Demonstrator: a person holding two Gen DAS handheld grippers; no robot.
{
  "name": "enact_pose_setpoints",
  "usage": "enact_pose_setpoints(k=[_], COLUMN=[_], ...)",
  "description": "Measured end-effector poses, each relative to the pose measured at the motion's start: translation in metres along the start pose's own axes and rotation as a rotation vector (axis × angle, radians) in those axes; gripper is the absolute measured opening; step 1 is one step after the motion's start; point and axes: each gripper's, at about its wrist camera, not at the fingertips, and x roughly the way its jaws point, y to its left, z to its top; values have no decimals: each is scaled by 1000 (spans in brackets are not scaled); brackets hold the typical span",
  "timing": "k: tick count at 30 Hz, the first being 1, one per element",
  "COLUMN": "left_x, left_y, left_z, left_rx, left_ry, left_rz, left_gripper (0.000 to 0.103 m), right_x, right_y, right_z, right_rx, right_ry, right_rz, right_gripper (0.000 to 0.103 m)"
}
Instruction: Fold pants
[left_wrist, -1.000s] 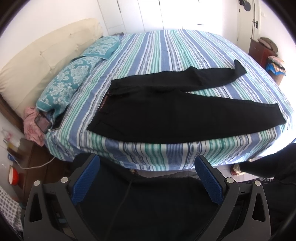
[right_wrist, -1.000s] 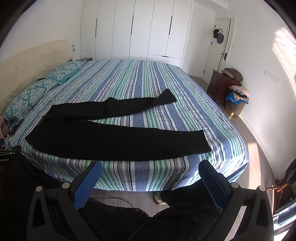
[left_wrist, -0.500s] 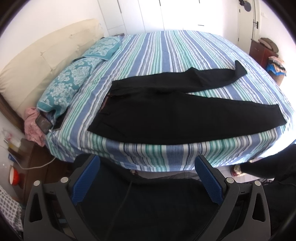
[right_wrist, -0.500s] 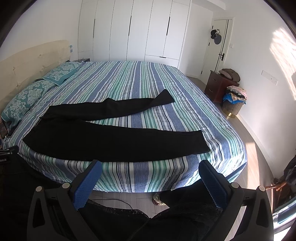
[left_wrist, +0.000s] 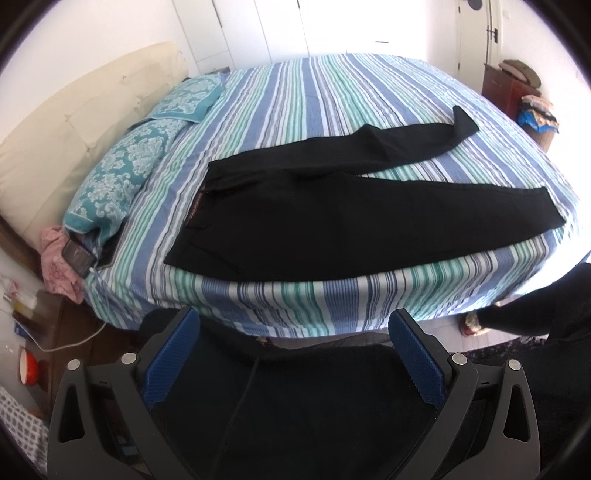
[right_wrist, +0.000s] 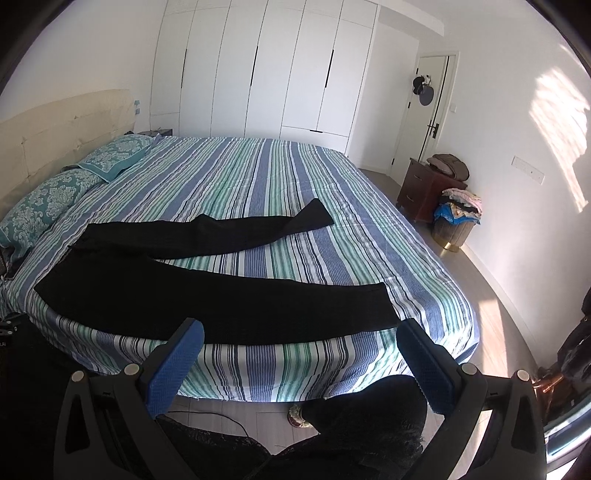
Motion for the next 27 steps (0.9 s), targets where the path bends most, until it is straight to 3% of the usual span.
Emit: enact_pose_setpoints(k=[3, 8, 15, 27], left_x=[2, 2, 8, 7], left_y=[-1, 15, 30, 20], left_z=[4, 22, 32, 29], left_rx=[0, -83, -161, -121], left_ry=[29, 36, 44, 20], left_rz=[-11, -37, -33, -26], left_gripper=[102, 102, 102, 102], right_x=[8, 20, 31, 43], right_y=[-3, -9, -12, -7], right_z=[6, 11, 13, 6], right_rx=[15, 29, 12, 9], right_ry=[38, 123, 163, 213], right_rz=[-12, -70, -138, -152], right_gripper=[103, 103, 103, 103])
